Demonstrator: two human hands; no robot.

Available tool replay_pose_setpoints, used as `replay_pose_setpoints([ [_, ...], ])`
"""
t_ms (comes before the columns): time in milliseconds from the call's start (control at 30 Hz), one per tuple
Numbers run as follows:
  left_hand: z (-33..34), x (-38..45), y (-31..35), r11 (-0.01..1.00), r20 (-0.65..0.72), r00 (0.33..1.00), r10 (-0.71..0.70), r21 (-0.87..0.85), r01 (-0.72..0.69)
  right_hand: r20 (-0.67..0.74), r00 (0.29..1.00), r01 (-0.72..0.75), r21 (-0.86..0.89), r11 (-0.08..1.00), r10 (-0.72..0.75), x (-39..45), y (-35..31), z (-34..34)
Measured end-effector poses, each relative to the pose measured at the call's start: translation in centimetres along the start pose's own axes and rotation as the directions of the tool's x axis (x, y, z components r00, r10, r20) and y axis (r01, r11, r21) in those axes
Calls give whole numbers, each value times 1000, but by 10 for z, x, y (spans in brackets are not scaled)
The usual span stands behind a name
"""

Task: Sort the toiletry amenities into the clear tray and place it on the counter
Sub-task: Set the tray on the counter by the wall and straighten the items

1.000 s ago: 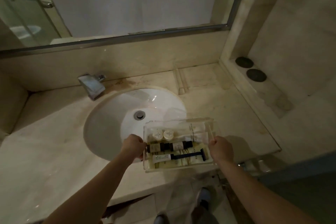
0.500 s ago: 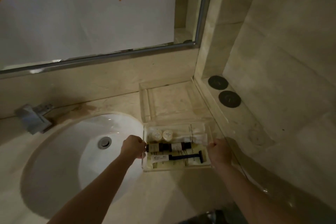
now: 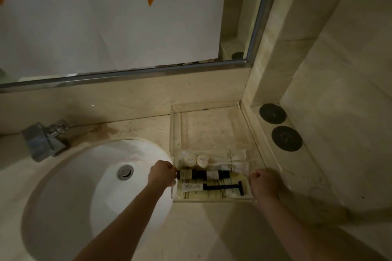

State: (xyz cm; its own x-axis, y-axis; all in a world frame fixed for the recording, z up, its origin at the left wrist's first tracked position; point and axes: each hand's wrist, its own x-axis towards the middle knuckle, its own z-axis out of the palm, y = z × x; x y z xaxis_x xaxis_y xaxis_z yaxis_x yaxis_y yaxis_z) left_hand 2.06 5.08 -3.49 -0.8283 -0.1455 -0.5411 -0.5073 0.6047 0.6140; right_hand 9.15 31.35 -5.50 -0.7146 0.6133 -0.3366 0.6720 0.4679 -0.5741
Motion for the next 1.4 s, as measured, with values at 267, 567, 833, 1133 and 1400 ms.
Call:
replay_pose_setpoints([
  [267,5,7,2,1000,1,1000,12,-20,-12,-96,995,-12,79,997,19,10,-1,10],
  [567,1,3,-6,999,-44,999,21,-47,-23,-196,980,68,172,983,-34,-1,-9,12],
  [833,2,12,6,999,-54,998,12,-36,-14,-124,992,13,183,983,10,20,-23,11],
  [1133,16,17,20,998,-47,997,-54,-46,51,-92,996,21,177,984,-4,24,-23,18],
  [1400,18,23,16,998,-39,997,-66,-17,66,-213,970,107,-67,992,-119,17,-24,27],
])
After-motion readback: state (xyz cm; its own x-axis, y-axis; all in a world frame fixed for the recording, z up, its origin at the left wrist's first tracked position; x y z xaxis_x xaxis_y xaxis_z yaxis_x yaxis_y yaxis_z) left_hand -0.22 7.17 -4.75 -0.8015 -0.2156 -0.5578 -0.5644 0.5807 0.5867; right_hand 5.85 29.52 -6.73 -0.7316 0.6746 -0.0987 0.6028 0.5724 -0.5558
